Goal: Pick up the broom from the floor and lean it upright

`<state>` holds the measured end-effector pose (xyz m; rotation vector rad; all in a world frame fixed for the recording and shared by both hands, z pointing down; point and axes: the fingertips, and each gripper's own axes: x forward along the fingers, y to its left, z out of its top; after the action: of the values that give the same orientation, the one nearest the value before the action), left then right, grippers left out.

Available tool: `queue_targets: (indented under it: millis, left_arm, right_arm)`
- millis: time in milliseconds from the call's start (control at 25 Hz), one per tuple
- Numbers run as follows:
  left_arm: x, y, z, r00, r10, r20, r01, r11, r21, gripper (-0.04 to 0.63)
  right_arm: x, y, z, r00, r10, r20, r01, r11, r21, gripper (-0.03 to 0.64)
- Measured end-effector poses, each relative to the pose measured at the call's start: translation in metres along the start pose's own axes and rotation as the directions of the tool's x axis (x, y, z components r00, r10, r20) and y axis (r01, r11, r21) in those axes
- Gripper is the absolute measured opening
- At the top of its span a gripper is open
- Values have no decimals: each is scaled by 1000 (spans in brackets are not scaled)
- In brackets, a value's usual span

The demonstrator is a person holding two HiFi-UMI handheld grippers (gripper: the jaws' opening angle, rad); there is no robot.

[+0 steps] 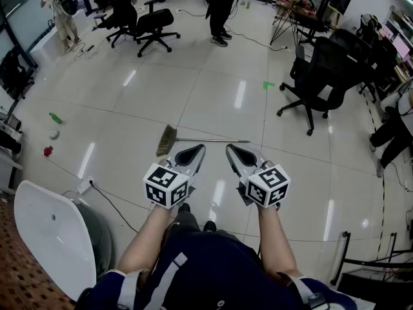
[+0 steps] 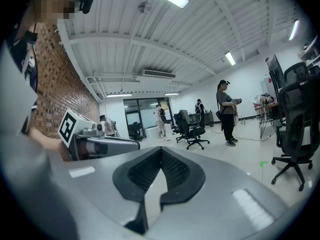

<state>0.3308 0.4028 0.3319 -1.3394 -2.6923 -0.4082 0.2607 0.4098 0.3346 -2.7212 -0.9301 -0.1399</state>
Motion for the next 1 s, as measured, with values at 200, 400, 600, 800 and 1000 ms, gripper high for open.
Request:
queue_targets:
  millis: [200, 400, 600, 800, 1000]
  left_arm:
    - [20, 23, 0, 1000, -19, -20, 19, 1000, 4, 0]
    - [50, 57, -4, 998, -56, -34, 55, 998, -21, 0]
    - [99, 109, -9, 989, -131, -68, 130, 991, -23, 0]
    - [147, 154, 1, 971, -222, -88, 221, 975, -17, 0]
    - [192, 175, 4, 939, -311, -146, 311, 950, -26, 0]
  right_arm:
    - [19, -24, 0, 1000, -28, -5, 28, 1000, 9, 3]
    - [49, -51, -6, 997, -65, -45, 66, 997, 25, 3]
    - [101, -88, -12, 988, -107, -108, 111, 993, 32, 3]
    - [143, -127, -5, 974, -187, -132, 193, 980, 37, 3]
    - [155, -167, 6, 947, -293, -135, 303, 951, 64, 3]
